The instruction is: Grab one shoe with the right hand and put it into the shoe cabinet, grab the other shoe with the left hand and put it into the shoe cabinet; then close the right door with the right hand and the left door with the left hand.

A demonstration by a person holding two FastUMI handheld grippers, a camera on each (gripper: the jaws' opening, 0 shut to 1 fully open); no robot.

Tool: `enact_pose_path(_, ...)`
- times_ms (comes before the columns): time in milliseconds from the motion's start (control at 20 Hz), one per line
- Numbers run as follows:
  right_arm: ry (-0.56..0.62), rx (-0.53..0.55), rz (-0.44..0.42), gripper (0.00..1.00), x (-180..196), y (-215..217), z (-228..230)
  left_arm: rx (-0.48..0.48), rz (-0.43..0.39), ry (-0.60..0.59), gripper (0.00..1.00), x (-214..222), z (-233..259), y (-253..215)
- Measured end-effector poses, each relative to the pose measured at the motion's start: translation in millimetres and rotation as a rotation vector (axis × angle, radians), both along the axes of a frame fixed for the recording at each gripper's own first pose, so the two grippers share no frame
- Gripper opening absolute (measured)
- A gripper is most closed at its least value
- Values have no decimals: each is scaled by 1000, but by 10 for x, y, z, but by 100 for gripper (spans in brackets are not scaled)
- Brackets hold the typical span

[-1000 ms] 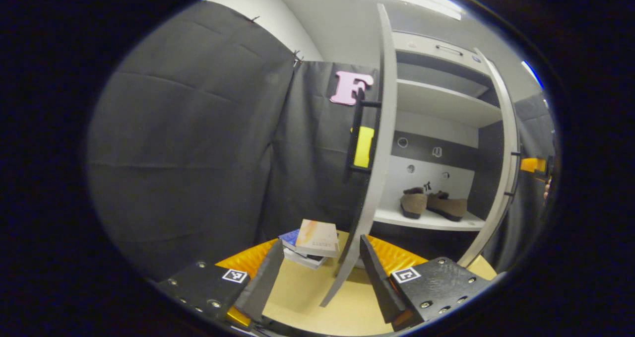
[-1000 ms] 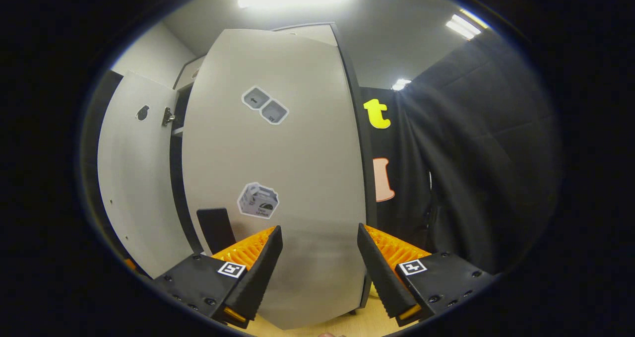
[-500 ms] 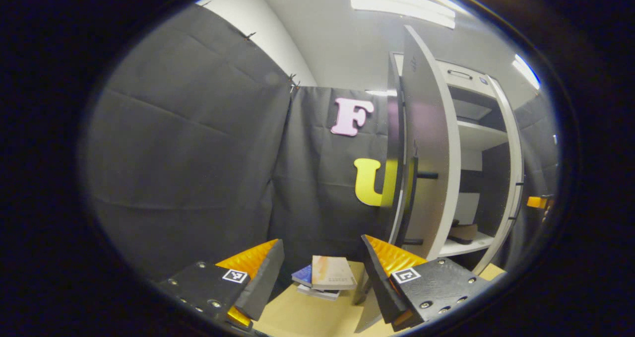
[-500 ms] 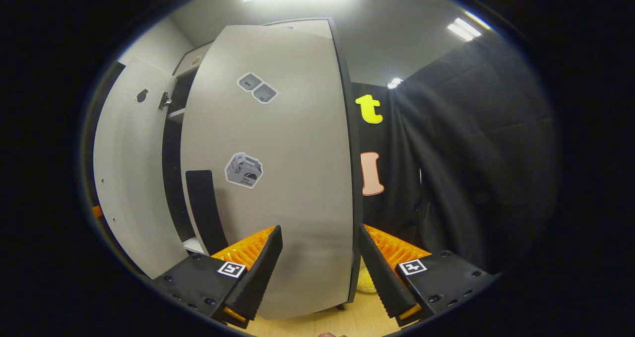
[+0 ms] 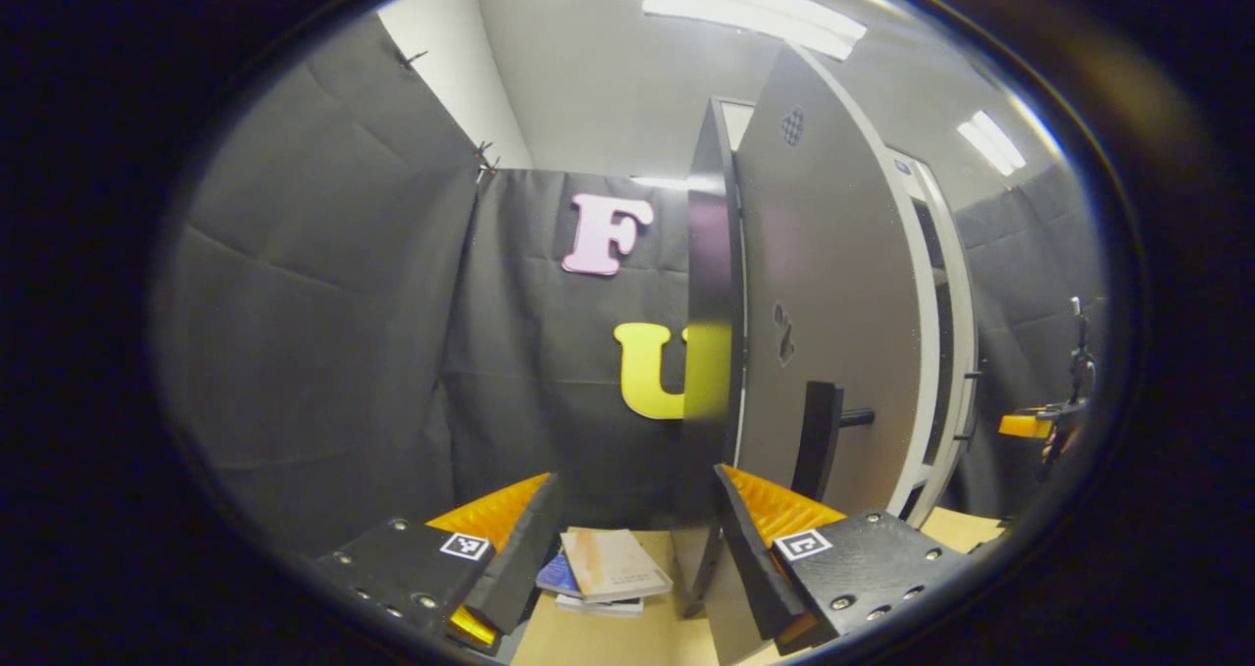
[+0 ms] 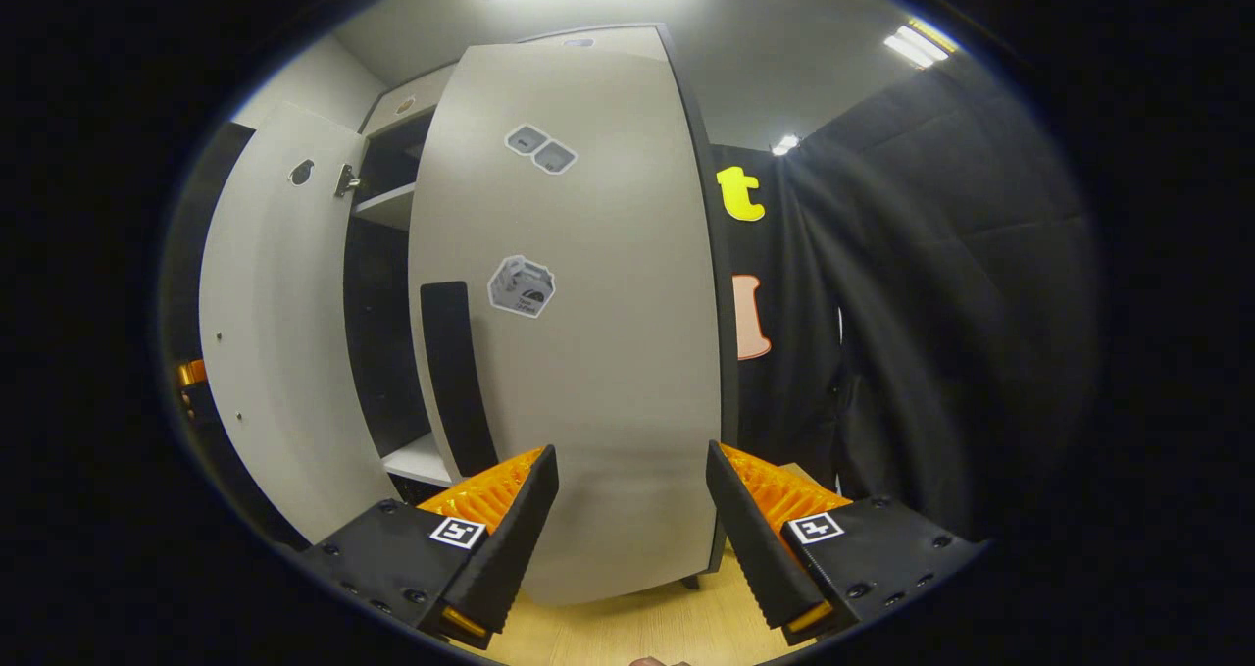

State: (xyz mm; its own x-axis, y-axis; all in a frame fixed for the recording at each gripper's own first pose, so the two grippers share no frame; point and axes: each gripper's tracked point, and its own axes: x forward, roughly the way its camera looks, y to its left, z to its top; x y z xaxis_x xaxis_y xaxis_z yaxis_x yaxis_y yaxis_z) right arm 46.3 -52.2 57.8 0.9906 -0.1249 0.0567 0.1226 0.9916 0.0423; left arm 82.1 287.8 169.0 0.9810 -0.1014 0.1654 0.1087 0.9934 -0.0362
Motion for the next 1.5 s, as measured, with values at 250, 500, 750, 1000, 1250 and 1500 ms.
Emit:
enact_pose_path(250,22,31,-35,96,-100,-91,-120,4,-67,0,89,161,108,-251)
enact_pose_path(500,70,75,-78,96,-172,-213,-350,43,-45,1,83,135,137,-277)
enact_pose_path(750,96,74,-81,96,-176,-189,-504,111,-36,3,92,90,179,-438)
enact_pose_path(1000,101,113,-61,96,-142,-148,-592,135,-77,2,92,86,175,-744)
enact_pose_path(1250,84,107,-63,96,-153,-180,-575,111,-120,9,92,126,136,-1025)
enact_pose_path(1500,91,123,-88,96,-216,-337,-652,84,-117,37,88,189,85,-1131)
